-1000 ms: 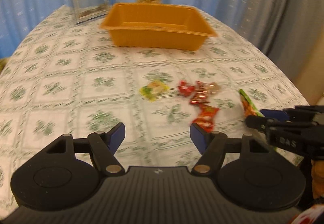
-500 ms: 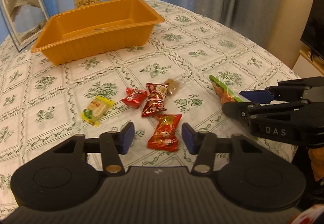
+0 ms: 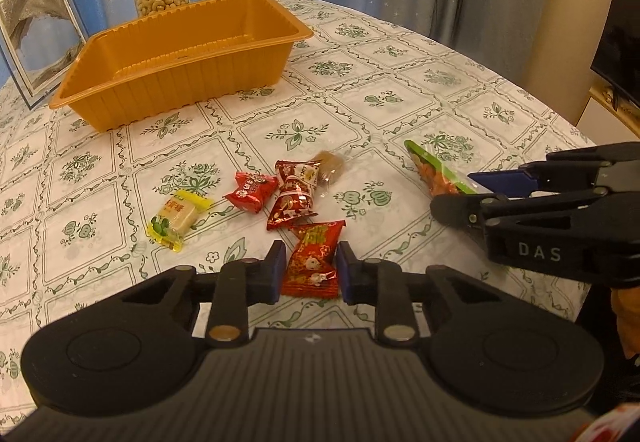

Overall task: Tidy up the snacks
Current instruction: 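Grasp the red candy packet with the left tool while the right tool holds the wrapper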

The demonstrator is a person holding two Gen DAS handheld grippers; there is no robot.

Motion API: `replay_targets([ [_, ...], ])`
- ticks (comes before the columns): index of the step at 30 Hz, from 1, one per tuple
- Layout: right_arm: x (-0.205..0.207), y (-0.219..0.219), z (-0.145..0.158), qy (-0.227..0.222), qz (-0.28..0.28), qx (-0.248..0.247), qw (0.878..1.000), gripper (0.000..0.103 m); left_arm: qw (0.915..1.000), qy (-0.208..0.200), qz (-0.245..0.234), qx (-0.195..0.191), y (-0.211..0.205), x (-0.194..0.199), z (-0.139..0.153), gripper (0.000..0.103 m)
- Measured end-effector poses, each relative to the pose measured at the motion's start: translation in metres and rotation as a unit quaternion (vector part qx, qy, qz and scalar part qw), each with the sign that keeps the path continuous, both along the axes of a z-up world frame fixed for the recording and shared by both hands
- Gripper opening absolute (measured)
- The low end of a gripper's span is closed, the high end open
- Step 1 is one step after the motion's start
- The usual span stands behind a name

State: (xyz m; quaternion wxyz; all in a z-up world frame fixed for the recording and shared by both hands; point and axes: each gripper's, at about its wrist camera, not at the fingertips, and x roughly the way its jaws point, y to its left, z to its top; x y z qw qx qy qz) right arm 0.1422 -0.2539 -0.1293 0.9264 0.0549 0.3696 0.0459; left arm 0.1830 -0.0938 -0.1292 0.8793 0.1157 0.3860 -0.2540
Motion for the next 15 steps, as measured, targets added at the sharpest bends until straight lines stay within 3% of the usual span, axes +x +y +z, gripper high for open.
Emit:
replay_targets([
  [15, -0.019, 0.016, 0.017, -0.021, 0.018, 0.002, 1.000, 0.031, 0.9935, 0.006, 0.114, -0.010, 0.036, -0.036, 0.023, 0.021],
])
